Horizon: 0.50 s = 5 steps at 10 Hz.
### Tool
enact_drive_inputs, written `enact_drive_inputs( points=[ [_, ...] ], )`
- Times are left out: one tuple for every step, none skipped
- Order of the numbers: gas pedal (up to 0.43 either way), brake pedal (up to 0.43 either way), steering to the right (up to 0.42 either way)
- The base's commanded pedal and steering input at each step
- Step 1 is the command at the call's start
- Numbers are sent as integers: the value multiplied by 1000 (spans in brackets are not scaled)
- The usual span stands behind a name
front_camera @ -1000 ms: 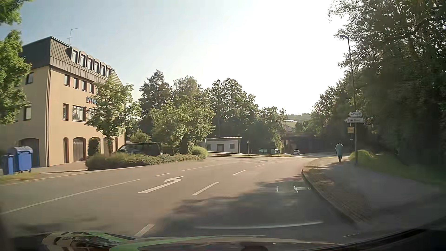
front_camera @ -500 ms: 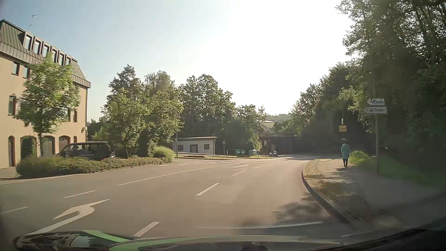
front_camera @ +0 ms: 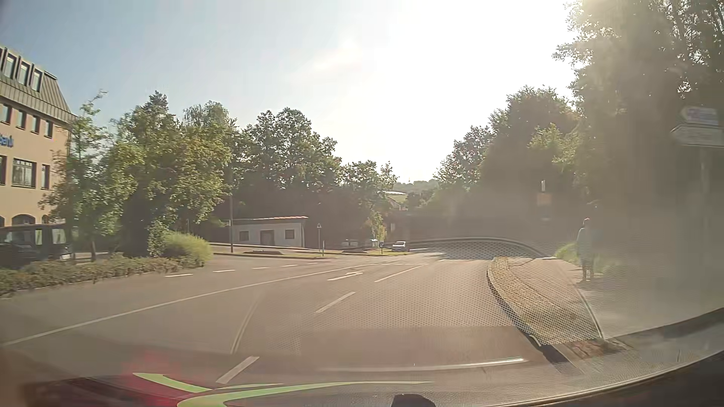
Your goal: Follow the waypoints while adhering to traffic rules and regulations
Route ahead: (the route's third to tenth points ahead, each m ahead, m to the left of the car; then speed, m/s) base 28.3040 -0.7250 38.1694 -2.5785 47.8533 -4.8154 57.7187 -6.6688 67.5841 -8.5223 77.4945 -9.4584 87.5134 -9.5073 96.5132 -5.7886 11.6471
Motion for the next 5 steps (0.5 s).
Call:
enact_drive_inputs(
  points=[
    [47, 0, 68],
    [47, 0, 68],
    [47, 0, 67],
    [47, 0, 66],
    [47, 0, 64]
  ],
)
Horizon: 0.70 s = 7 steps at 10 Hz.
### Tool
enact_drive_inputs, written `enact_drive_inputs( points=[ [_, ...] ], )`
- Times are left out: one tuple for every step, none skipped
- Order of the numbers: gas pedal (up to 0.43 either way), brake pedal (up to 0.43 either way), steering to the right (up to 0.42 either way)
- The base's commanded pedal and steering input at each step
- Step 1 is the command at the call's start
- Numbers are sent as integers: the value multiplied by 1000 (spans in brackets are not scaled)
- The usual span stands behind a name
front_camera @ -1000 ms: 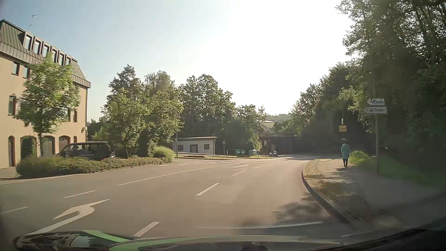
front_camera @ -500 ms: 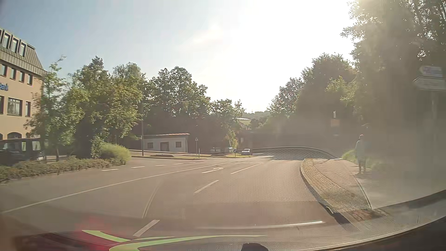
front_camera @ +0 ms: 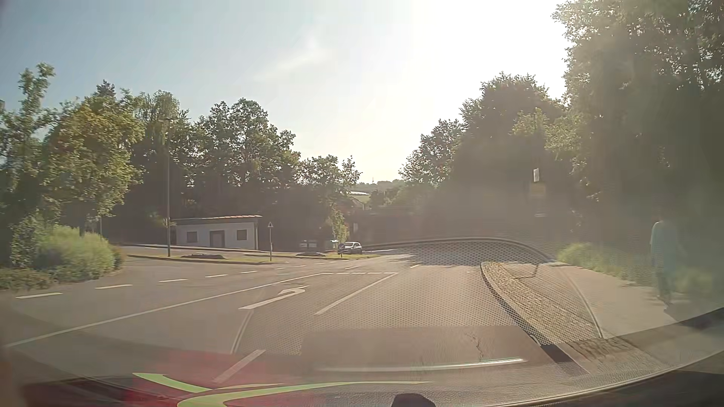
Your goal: Follow the waypoints while adhering to traffic rules and regulations
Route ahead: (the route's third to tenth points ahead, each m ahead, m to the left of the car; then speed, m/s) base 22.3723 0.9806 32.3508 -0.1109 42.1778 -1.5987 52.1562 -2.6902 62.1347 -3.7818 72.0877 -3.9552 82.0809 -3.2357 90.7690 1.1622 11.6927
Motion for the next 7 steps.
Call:
enact_drive_inputs(
  points=[
    [47, 0, 61],
    [47, 0, 61],
    [47, 0, 59],
    [47, 0, 56],
    [47, 0, 55],
    [47, 0, 54],
    [47, 0, 52]
  ],
)
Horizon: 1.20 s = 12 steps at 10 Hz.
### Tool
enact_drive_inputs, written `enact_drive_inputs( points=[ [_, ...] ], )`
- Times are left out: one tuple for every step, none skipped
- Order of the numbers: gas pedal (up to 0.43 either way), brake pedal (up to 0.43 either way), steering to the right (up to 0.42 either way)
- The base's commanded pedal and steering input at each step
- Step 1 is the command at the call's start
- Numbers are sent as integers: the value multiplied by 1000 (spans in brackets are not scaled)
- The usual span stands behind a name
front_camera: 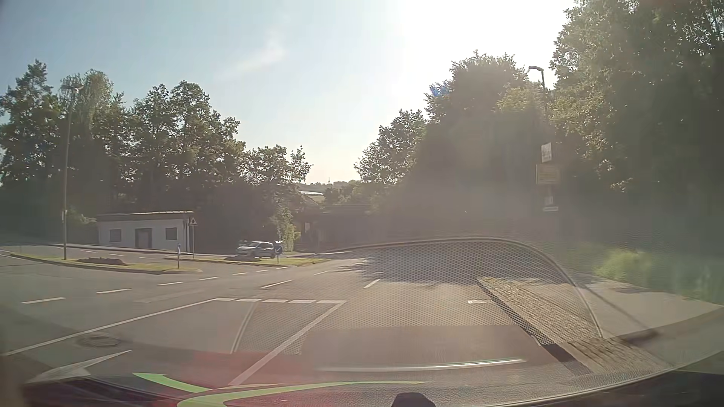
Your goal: Follow the waypoints while adhering to traffic rules and regulations
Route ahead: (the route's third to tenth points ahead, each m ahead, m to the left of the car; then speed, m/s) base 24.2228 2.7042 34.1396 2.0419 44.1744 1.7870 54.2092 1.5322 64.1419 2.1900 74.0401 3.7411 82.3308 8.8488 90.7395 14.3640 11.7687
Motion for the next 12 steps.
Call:
enact_drive_inputs(
  points=[
    [47, 0, 52],
    [47, 0, 51],
    [47, 0, 50],
    [39, 0, 50],
    [28, 0, 48],
    [28, 0, 42],
    [28, 0, 39],
    [28, 0, 34],
    [8, 0, 28],
    [8, 0, 24],
    [8, 0, 18],
    [8, 0, 13]
  ],
)
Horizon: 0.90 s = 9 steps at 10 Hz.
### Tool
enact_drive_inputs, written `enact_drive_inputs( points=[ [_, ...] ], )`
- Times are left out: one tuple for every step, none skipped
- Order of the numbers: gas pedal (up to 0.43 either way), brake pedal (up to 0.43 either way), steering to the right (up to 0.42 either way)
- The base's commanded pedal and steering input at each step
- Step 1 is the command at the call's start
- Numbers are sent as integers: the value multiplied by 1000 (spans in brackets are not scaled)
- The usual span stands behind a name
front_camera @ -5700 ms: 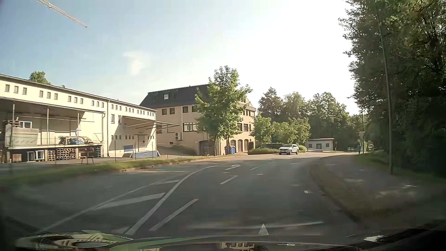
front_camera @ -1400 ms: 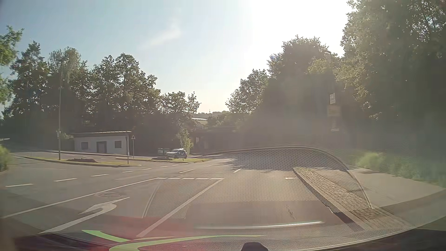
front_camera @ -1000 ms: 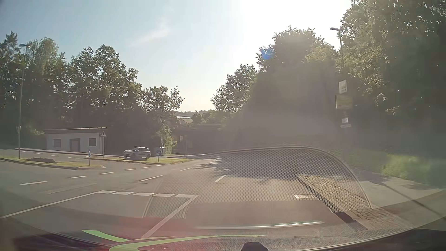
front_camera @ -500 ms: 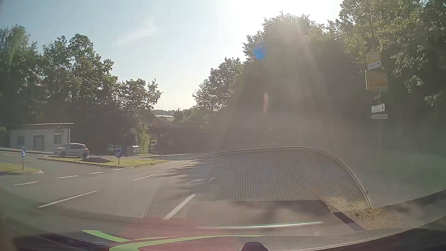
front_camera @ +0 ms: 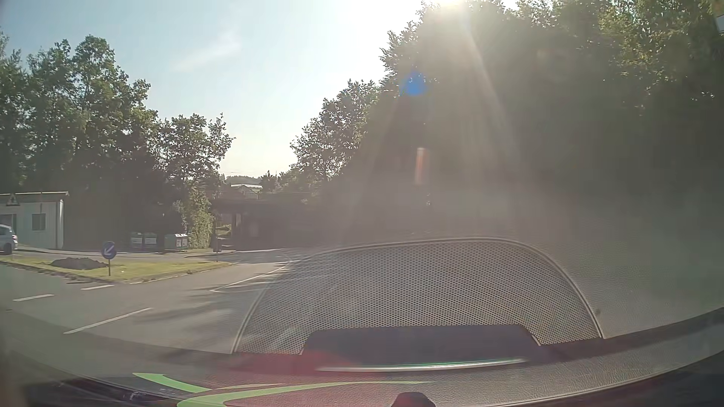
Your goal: Follow the waypoints while adhering to traffic rules and regulations
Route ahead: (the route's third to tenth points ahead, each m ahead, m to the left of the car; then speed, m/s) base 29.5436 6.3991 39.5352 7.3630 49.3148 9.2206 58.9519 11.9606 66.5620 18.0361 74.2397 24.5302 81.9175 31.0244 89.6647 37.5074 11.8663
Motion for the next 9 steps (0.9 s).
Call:
enact_drive_inputs(
  points=[
    [8, 0, 12],
    [8, 0, 11],
    [8, 0, 7],
    [8, 0, 4],
    [0, 0, -2],
    [0, 0, -6],
    [0, 0, -9],
    [0, 0, -11],
    [0, 0, -15]
  ],
)
